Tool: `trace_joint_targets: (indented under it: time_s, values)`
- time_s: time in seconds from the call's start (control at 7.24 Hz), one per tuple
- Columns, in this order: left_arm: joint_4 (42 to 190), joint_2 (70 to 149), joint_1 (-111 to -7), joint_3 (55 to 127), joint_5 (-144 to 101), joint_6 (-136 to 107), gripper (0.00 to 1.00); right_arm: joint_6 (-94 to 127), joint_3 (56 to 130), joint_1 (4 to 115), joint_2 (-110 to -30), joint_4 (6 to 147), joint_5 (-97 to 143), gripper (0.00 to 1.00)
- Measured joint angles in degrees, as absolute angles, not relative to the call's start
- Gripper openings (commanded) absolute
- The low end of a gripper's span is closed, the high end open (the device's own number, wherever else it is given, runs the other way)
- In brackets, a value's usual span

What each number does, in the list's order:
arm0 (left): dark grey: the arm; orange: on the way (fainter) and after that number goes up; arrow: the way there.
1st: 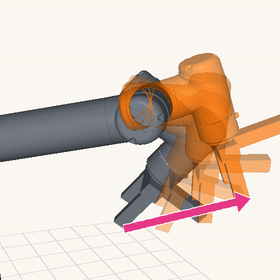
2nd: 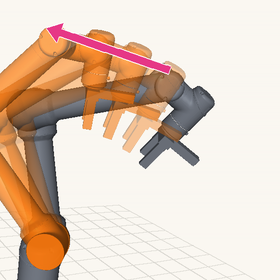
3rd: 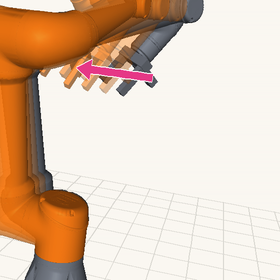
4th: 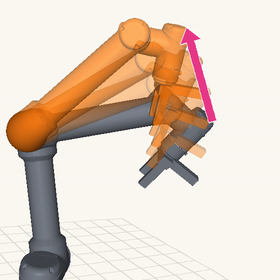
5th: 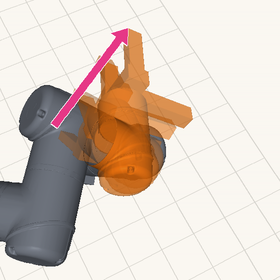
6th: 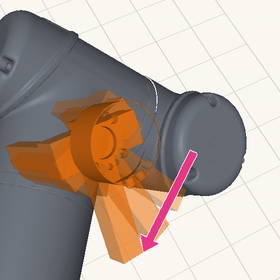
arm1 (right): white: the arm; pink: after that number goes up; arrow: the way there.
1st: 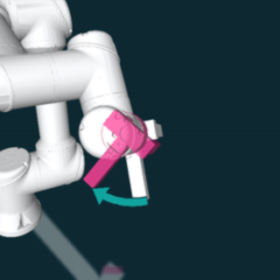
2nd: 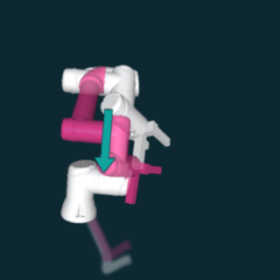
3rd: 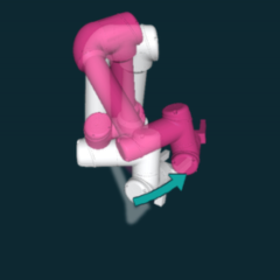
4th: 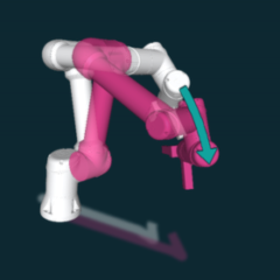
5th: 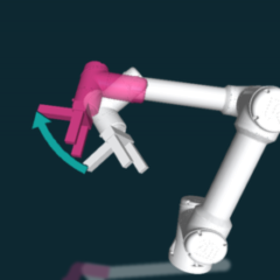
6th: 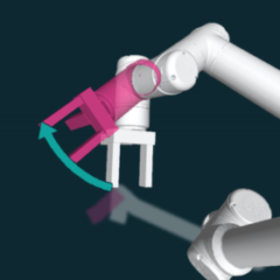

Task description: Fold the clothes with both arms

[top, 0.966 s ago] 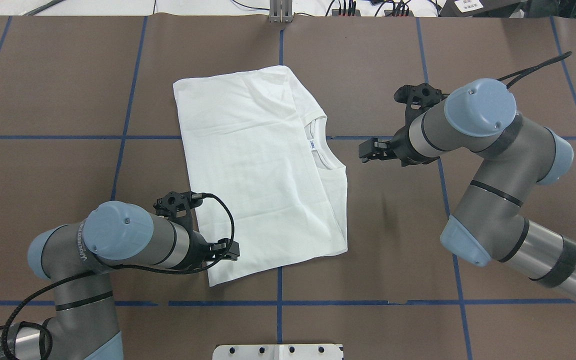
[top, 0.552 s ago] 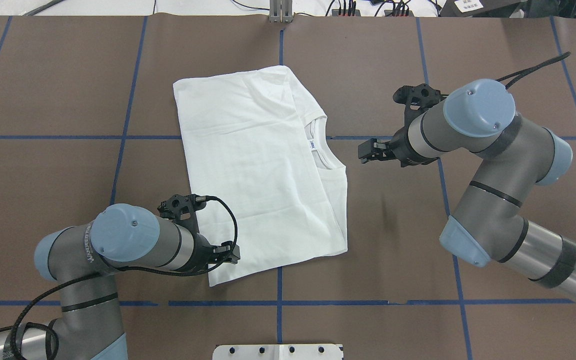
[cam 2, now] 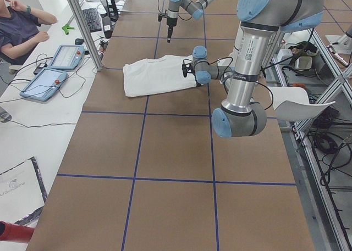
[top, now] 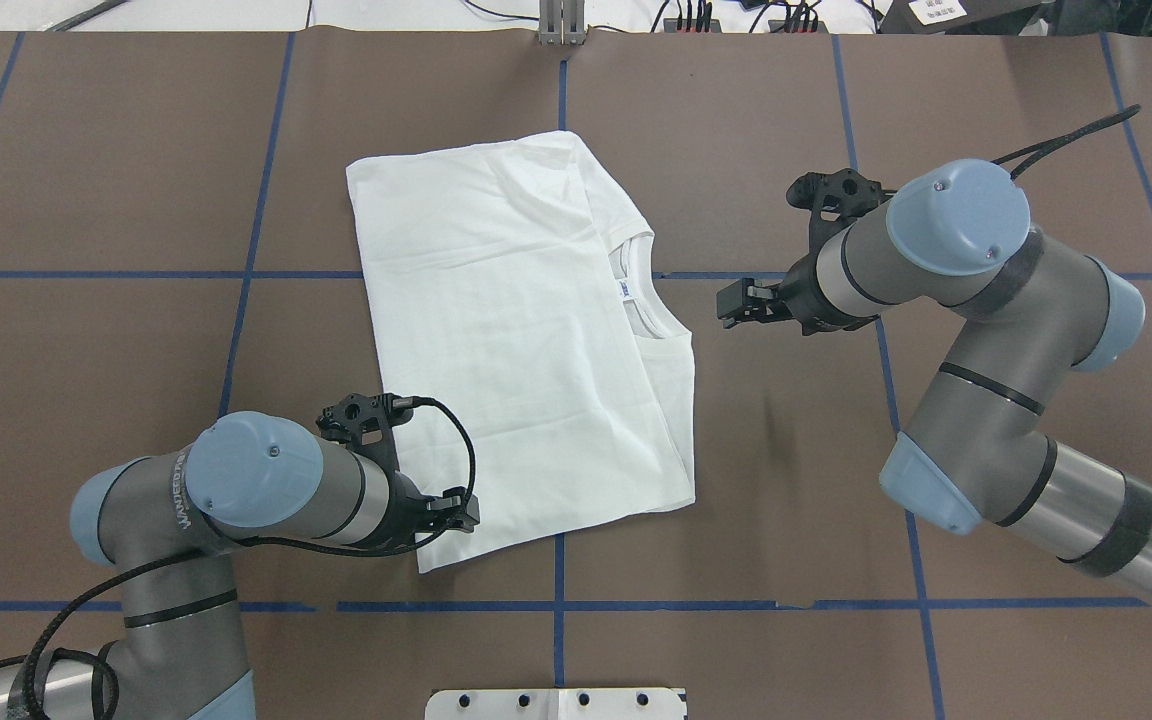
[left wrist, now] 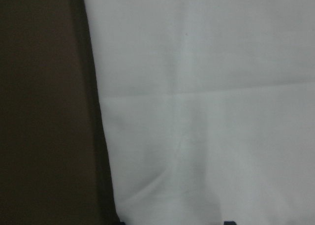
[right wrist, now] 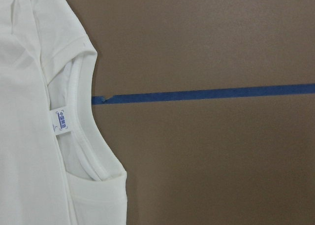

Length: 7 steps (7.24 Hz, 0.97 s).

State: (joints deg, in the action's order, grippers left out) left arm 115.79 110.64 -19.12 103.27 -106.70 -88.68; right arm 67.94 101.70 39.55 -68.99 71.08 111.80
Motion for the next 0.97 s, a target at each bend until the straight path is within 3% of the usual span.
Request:
trace_joint_targets:
  time_s: [0.28,0.55,0.69,0.83,0.97]
  values:
    - [115.76,110.56,-18.86,103.27,-106.7,-88.68,0.71,67.94,101.76,39.55,-68.99,71.03,111.8,1.0]
    - [115.75,110.4,-18.76,103.27,-106.68,-88.68,0.58,67.94,101.77,39.49,-68.94,71.07,111.8,1.0]
    - [115.75,110.38,-18.74,103.27,-106.64,-88.68,0.41,67.94,101.78,39.48,-68.92,71.09,111.8,1.0]
    - [115.75,110.38,-18.73,103.27,-106.62,-88.68,0.13,67.94,101.78,39.46,-68.91,71.08,111.8,1.0]
    - [115.75,110.4,-18.73,103.3,-106.62,-88.68,0.0,67.94,101.78,39.4,-68.91,71.06,111.8,1.0]
